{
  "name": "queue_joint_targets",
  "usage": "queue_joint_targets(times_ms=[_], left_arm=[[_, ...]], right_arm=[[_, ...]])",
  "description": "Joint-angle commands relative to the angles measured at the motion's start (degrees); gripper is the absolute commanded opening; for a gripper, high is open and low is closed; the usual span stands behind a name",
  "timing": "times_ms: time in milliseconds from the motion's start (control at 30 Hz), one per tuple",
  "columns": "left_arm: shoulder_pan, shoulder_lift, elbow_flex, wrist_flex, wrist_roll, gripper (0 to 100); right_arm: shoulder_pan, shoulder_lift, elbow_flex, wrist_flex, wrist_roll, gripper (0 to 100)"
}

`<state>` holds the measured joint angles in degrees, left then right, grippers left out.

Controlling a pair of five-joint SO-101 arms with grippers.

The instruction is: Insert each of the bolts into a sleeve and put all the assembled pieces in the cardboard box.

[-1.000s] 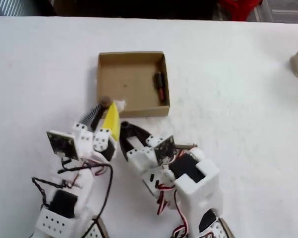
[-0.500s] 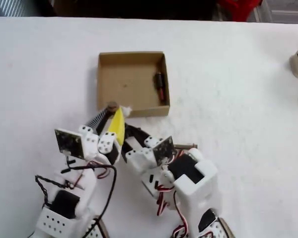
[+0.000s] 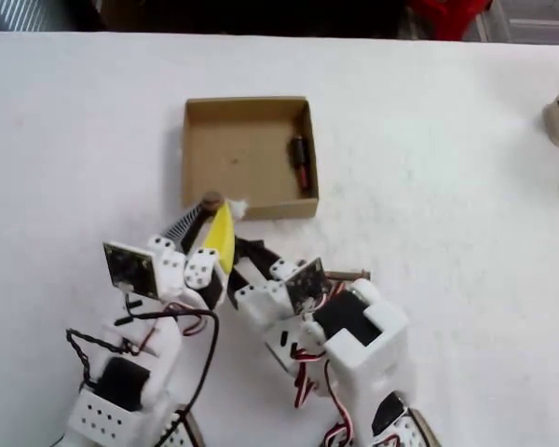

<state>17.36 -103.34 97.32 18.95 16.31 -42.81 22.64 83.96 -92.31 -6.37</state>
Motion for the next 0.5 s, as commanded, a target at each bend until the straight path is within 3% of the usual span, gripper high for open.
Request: queue_joint_targets(times_ms=[0, 233, 467], left_arm=[[0.3, -1.2, -0.3, -2.0, 0.1, 2], [0.3, 1.9, -0.2, -6.8, -2.9, 2], [0.0, 19.8, 0.0, -23.8, -3.1, 2]], right_arm=[[-0.4, -0.4, 0.0, -0.3, -0.5, 1.5], [-0.4, -0.4, 0.0, -0.3, -0.5, 1.5], [-0.4, -0.4, 0.0, -0.2, -0.5, 1.5]])
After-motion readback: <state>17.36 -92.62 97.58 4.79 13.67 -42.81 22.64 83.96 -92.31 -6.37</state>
